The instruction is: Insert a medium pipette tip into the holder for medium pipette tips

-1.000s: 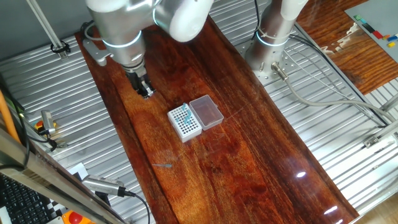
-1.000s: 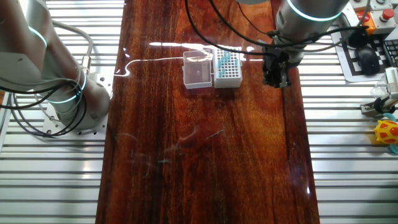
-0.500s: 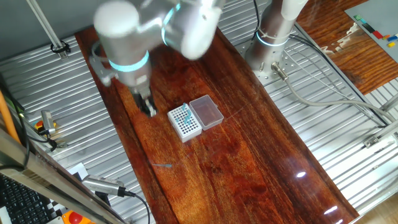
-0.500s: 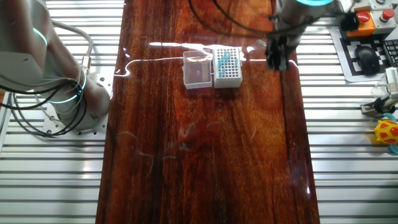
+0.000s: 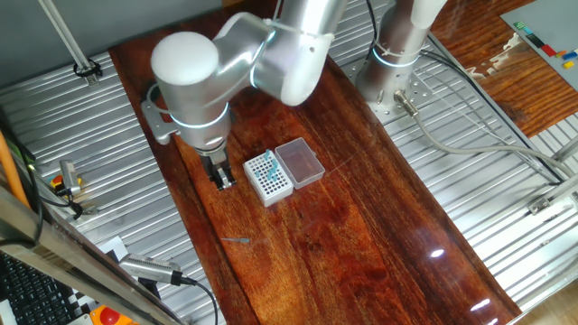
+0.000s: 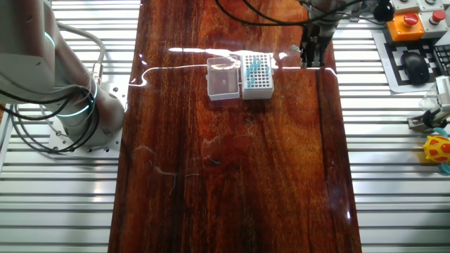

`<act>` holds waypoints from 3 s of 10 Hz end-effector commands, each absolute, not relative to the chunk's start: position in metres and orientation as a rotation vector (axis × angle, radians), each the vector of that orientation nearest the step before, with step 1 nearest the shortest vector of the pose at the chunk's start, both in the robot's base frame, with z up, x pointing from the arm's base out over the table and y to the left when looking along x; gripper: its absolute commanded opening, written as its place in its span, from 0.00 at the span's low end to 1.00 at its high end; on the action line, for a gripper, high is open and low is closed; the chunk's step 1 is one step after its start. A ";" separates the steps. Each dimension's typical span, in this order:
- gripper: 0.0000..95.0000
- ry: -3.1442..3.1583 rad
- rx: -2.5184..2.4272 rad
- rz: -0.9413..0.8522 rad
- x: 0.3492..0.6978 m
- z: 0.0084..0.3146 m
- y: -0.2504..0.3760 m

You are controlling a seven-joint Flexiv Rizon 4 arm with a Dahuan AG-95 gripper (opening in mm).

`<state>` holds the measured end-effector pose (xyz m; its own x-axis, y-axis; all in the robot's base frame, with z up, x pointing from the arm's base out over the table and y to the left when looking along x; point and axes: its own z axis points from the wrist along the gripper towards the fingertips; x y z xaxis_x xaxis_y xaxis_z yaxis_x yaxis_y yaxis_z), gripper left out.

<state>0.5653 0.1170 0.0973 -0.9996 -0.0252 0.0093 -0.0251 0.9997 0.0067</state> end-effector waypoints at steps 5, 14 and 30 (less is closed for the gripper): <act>0.00 -3.129 0.053 -0.047 0.573 0.079 0.152; 0.00 -3.149 0.024 -0.058 0.575 0.076 0.167; 0.00 -3.167 -0.252 -0.037 0.591 0.050 0.236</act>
